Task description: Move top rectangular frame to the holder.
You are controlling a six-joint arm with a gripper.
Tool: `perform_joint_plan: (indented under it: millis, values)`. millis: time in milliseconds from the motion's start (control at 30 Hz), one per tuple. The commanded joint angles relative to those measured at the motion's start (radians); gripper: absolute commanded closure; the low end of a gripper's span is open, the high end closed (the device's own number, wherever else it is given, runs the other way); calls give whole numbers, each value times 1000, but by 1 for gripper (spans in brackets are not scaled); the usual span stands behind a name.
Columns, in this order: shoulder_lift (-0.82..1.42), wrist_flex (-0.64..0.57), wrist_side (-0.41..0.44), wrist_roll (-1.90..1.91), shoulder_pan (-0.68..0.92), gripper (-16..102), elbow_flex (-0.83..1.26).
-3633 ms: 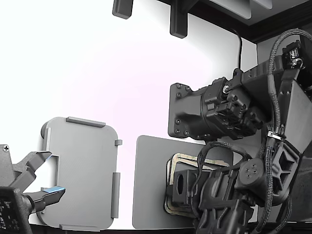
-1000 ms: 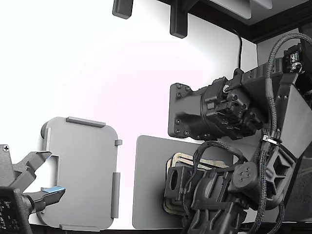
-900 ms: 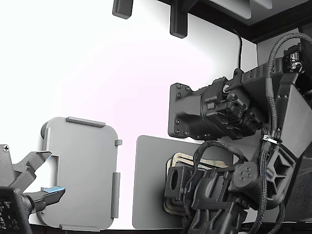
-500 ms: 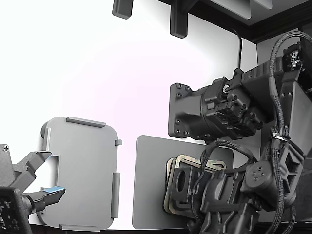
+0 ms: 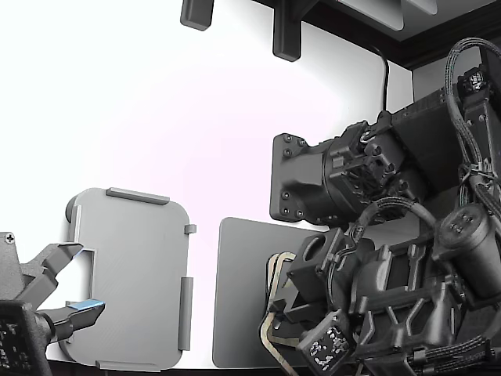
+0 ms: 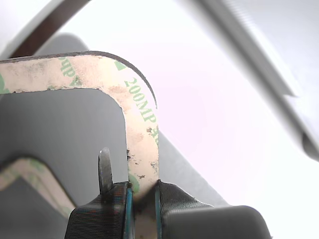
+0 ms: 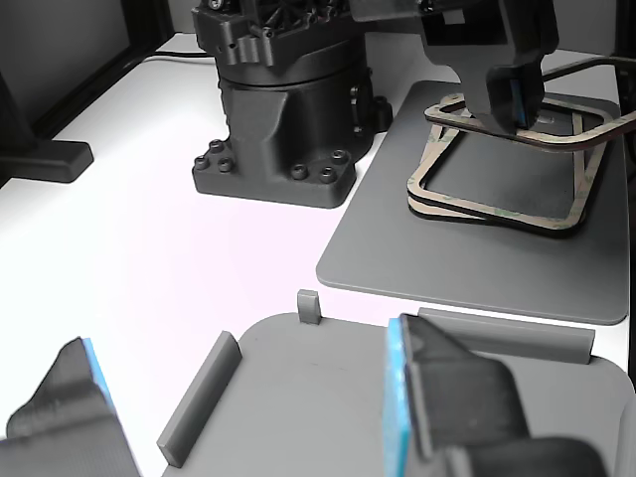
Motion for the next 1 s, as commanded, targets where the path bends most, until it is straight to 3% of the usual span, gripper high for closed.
perform_joint_plan:
  millis: [0, 133, 433, 533, 967]
  values:
    - [44, -8, 11, 95, -38, 97, -31]
    - [110, -63, 25, 218, -80, 97, -2]
    - [215, -161, -38, 291, -201, 96, 64]
    - [213, -160, -72, 262, -245, 96, 64]
    - [78, -120, -67, 268, -354, 96, -9]
